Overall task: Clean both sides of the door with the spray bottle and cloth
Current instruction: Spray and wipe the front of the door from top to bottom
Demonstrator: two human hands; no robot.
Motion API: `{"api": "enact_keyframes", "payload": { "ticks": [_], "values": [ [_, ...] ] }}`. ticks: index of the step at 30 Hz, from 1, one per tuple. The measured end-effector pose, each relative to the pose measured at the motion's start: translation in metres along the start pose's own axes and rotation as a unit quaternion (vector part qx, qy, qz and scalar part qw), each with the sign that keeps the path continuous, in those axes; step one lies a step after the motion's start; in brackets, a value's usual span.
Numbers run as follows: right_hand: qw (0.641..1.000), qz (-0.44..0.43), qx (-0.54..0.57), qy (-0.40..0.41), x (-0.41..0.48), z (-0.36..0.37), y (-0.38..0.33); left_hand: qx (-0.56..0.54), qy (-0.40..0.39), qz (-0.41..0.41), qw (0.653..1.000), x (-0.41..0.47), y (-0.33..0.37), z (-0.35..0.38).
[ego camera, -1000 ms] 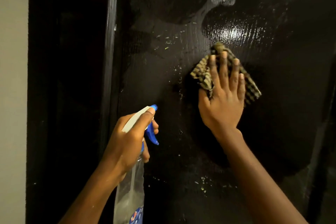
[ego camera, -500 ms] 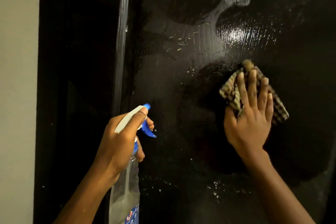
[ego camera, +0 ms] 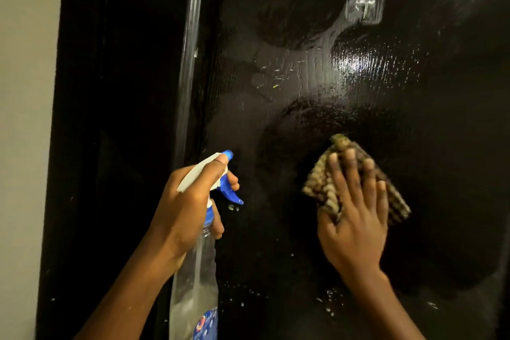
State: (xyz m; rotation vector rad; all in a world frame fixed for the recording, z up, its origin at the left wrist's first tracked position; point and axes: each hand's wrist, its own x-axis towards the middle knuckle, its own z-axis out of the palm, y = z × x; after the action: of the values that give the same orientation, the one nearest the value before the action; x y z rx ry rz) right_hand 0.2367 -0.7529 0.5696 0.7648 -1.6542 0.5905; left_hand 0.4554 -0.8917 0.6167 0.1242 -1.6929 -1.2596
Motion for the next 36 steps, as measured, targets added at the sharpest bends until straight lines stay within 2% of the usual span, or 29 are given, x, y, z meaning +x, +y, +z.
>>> {"api": "enact_keyframes", "payload": {
  "ticks": [4,10,12,16,19,21,23,25,27,29,31,36],
  "values": [
    [0.993,0.109,0.035,0.017,0.06,-0.017,0.014,0.003,-0.025,0.004,1.0,0.013,0.011,-0.001],
    [0.992,0.122,0.025,0.035,0.151,-0.024,-0.02,-0.018,0.016,0.018,1.0,0.026,0.026,-0.014],
    [0.996,0.084,0.022,0.027,0.173,-0.022,-0.047,-0.029,0.037,0.017,0.999,0.023,0.025,-0.021],
    [0.997,-0.075,0.003,0.009,0.167,-0.012,-0.09,-0.027,0.058,0.015,0.998,0.016,0.021,-0.03],
    [0.981,-0.191,-0.014,-0.018,0.123,-0.006,-0.086,-0.016,0.055,0.018,0.998,0.014,0.02,-0.035],
    [0.978,-0.204,-0.027,-0.03,0.092,-0.007,-0.064,-0.007,0.05,0.022,0.998,0.013,0.021,-0.039],
    [0.988,-0.15,-0.023,-0.013,0.079,-0.01,-0.035,0.0,0.045,0.029,0.999,0.013,0.02,-0.041],
    [0.999,-0.052,-0.01,0.01,0.09,-0.016,-0.014,0.004,0.04,0.033,0.999,0.014,0.02,-0.043],
    [0.998,0.053,0.008,0.021,0.116,-0.024,-0.011,0.004,0.03,0.034,0.999,0.015,0.019,-0.044],
    [0.994,0.108,0.017,0.025,0.147,-0.028,-0.025,0.004,0.026,0.034,0.999,0.016,0.018,-0.046],
    [0.997,0.076,0.001,0.008,0.173,-0.026,-0.052,0.004,0.028,0.036,0.999,0.016,0.019,-0.05],
    [0.993,-0.116,-0.016,-0.009,0.177,-0.01,-0.121,-0.011,0.048,0.035,0.998,0.012,0.016,-0.066]
  ]
}}
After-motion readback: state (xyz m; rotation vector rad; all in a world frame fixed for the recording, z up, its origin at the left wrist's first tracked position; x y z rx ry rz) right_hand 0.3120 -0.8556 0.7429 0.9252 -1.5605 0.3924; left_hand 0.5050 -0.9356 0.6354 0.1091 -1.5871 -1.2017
